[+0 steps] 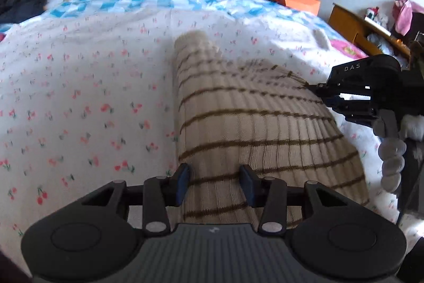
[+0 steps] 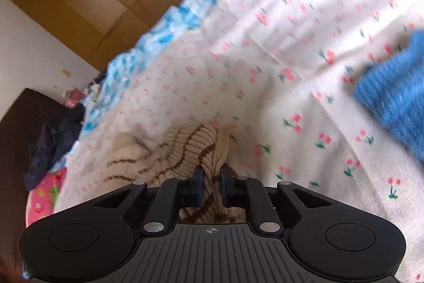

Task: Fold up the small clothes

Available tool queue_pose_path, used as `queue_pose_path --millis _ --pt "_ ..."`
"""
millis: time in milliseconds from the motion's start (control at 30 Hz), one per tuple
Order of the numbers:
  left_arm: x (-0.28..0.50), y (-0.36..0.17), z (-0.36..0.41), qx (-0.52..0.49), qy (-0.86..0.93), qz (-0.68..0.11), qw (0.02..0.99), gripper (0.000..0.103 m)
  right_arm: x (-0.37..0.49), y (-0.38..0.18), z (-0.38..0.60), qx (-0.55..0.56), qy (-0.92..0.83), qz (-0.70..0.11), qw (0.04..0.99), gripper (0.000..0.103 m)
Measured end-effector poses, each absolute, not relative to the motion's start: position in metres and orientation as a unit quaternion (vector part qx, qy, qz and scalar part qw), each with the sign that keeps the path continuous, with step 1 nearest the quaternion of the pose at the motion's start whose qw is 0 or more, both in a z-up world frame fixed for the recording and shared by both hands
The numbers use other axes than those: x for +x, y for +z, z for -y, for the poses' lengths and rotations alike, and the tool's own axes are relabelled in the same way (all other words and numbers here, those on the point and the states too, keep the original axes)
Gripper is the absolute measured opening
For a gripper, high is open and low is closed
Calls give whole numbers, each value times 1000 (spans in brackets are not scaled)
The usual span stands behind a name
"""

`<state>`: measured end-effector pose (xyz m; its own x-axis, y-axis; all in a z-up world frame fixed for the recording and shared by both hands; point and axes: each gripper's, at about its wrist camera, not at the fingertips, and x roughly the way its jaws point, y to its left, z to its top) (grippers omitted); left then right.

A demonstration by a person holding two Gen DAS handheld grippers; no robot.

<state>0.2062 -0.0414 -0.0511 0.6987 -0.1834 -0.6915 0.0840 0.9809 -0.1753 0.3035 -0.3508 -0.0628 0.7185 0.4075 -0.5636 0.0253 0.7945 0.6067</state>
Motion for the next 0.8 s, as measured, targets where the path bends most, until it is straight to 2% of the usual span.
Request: queue_pose_path --millis 67,200,367,433,533,600,700,800 --pt "209 -45 44 -46 -69 -365 927 48 310 -70 349 299 93 -368 875 12" --pt "226 -62 47 -36 -49 -383 922 66 316 -88 341 288 71 -377 877 12" --pt "217 -63 36 -67 -53 -385 919 66 310 -80 341 273 70 -362 888 12" --pt "213 -61 32 -75 -52 -384 919 65 306 -74 339 265 65 -359 893 19" --pt "209 -60 28 -81 -52 -382 919 65 294 -47 334 225 44 -316 920 21" --pt "208 -60 29 -82 -54 -376 921 65 295 -29 328 207 48 -294 932 30" --pt "207 -64 34 -72 -59 -366 926 65 311 -16 295 180 118 -306 927 30" --pt "208 -68 30 -84 -64 -364 925 65 333 -34 243 142 179 -361 904 29"
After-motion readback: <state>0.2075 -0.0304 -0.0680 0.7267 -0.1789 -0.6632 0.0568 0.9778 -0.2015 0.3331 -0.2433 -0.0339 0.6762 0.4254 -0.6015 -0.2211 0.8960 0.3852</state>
